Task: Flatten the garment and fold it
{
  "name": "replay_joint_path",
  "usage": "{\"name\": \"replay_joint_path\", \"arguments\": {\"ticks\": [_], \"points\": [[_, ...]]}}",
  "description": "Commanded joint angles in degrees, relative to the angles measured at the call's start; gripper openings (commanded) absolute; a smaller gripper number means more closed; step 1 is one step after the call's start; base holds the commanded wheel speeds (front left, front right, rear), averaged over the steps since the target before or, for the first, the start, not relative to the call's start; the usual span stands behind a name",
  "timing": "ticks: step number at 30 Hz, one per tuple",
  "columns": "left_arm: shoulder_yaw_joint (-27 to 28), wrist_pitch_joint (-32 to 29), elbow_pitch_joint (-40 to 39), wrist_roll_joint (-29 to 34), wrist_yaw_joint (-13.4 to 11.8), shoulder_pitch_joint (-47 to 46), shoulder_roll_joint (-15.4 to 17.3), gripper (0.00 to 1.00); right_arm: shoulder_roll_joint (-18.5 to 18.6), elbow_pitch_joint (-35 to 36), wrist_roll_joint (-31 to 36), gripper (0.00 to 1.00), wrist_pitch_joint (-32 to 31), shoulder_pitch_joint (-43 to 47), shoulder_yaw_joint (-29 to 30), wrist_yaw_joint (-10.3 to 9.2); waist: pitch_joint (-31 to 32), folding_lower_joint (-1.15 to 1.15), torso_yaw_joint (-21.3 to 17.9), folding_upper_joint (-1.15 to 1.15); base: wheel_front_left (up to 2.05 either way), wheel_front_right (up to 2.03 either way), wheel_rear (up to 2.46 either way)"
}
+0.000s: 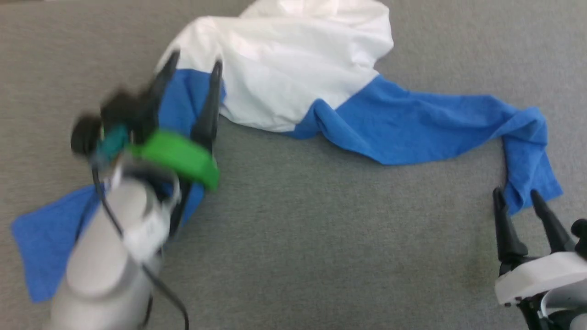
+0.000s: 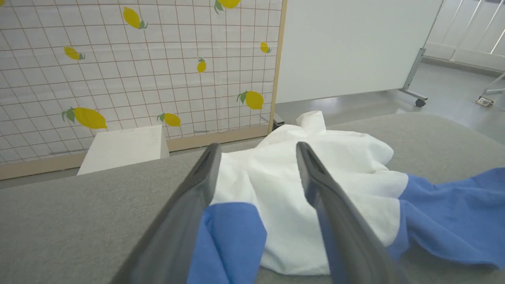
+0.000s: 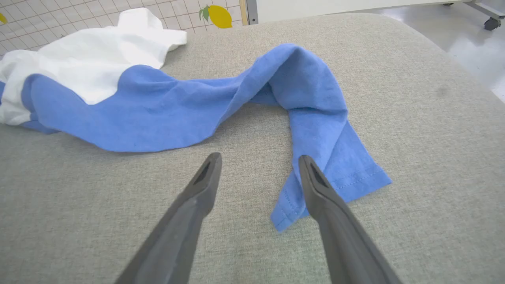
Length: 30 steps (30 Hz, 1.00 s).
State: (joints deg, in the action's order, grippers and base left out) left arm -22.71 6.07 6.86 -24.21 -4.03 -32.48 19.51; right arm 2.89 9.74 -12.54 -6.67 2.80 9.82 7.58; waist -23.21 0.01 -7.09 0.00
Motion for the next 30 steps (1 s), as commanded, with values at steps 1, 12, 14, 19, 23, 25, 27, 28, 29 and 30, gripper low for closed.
{"name": "replay_joint_path", "arguments": {"ticks": [1,12,14,19,23,25,27,28,29,30], "points": [[0.3,1.0,-1.8,0.1,-1.6,4.0,0.6,1.00,0.0,0.1,0.3,1.00,-0.4,0.9,-0.3,-0.09,6.4,-0.01,4.5,0.00,0.00,0.00,0.00],[0.6,6.1,-15.3,-0.4,-14.1,32.2,-2.6,1.00,0.0,3.8,4.9,1.00,-5.6,3.3,-4.6,-0.09,12.1,-0.01,9.6,0.00,0.00,0.00,0.00],[0.2,6.3,-16.0,-0.2,-14.7,33.7,-2.8,1.00,0.0,4.8,6.4,1.00,-7.4,2.1,-6.4,-0.09,12.3,-0.01,10.5,0.00,0.00,0.00,0.00],[-0.8,6.0,-16.8,0.2,-14.8,34.0,-3.0,1.00,3.3,3.9,8.0,1.00,-13.2,-3.6,-11.6,-0.09,11.3,-0.01,12.3,0.00,0.00,0.00,0.00],[-1.1,5.8,-16.8,0.3,-14.4,32.6,-3.0,1.00,7.7,-0.1,6.7,1.00,-17.5,-9.1,-15.2,-0.09,9.5,-0.01,13.5,0.00,0.00,0.00,0.00],[-1.5,5.7,-16.5,0.4,-14.1,31.9,-3.1,1.00,10.3,-2.6,6.4,1.00,-19.0,-11.8,-17.1,-0.09,8.5,-0.01,14.4,0.00,0.00,0.00,0.00],[-1.7,5.8,-16.3,0.5,-13.9,31.4,-3.2,1.00,12.3,-5.3,6.1,1.00,-19.6,-14.3,-18.4,-0.09,7.5,-0.01,15.2,0.00,0.00,0.00,0.00],[-1.8,5.8,-16.1,0.5,-13.8,31.2,-3.2,1.00,13.7,-6.8,6.2,1.00,-20.1,-15.5,-19.6,-0.09,7.0,-0.01,15.7,0.00,0.00,0.00,0.00],[-1.9,5.8,-15.9,0.5,-13.7,31.0,-3.3,1.00,14.4,-8.1,5.9,1.00,-20.3,-16.3,-20.5,-0.09,6.6,-0.01,16.0,0.00,0.00,0.00,0.00],[-1.9,5.9,-15.8,0.5,-13.7,30.9,-3.3,1.00,14.9,-9.8,5.3,1.00,-20.5,-17.3,-21.0,-0.09,6.3,-0.01,16.3,0.00,0.00,0.00,0.00]]}}
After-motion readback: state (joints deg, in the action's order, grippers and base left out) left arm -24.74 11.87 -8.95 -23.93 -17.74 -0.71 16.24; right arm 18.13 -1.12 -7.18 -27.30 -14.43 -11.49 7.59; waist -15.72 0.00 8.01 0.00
